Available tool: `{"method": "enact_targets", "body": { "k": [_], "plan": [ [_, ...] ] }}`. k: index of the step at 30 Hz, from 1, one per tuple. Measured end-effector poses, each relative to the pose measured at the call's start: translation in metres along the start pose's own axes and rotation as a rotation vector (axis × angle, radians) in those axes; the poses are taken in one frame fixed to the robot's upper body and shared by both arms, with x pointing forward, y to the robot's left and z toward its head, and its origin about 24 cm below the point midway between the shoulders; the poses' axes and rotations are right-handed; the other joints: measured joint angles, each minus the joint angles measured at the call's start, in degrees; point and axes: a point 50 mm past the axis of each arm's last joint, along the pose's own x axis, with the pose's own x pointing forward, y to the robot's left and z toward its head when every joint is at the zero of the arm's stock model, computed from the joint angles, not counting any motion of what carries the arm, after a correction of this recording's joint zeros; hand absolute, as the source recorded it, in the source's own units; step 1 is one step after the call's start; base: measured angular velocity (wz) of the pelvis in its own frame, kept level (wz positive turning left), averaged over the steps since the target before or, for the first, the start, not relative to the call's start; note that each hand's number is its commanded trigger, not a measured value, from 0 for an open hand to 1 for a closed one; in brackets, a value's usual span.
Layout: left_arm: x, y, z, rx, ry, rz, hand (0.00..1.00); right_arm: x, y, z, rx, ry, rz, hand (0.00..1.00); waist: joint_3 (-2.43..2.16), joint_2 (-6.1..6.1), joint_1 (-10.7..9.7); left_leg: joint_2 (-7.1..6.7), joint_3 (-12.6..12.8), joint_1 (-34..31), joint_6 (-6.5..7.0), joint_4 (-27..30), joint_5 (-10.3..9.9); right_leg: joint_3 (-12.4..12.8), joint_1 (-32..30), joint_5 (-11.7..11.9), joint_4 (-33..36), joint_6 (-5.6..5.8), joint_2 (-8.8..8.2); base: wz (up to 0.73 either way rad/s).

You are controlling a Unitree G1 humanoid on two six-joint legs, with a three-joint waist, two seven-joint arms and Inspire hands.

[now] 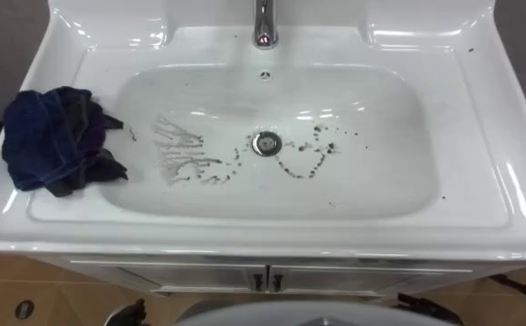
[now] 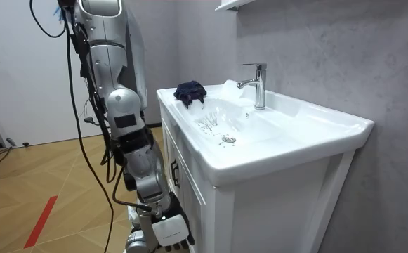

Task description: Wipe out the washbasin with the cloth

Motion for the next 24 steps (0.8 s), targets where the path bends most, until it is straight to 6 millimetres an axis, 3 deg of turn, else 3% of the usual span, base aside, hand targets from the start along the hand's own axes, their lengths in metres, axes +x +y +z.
{"method": "enact_targets", "body": {
  "k": [8, 19, 24],
  "plan": [
    [0.0, -0.001, -0.002, -0.001, 0.013, -0.015, 0.0, 0.0, 0.0, -0.001, 0.008, 0.009, 0.011, 0.0, 0.01, 0.07, 0.2, -0.02, -0.2, -0.1, -0.01, 0.0, 0.0, -0.1, -0.1, 0.0, 0.0, 0.0, 0.03, 0.0],
    [0.0, 0.0, -0.004, -0.036, 0.017, 0.009, 0.0, 0.0, 0.0, -0.003, 0.029, 0.016, 0.012, 0.0, -0.04, -0.18, 0.3, -0.28, -2.0, -0.3, -0.19, 0.0, 0.1, -3.0, 0.8, 0.0, -0.2, 0.0, 0.05, 0.09],
    [-0.002, 0.0, -0.013, -0.155, 0.03, 0.036, 0.0, 0.0, 0.0, -0.002, 0.025, 0.016, 0.01, 0.0, -0.1, 0.21, 0.4, -0.43, -2.6, -1.0, -0.18, 0.8, 0.1, -3.9, 1.0, 0.0, -0.2, 0.0, 0.03, 0.08]
  ]
}}
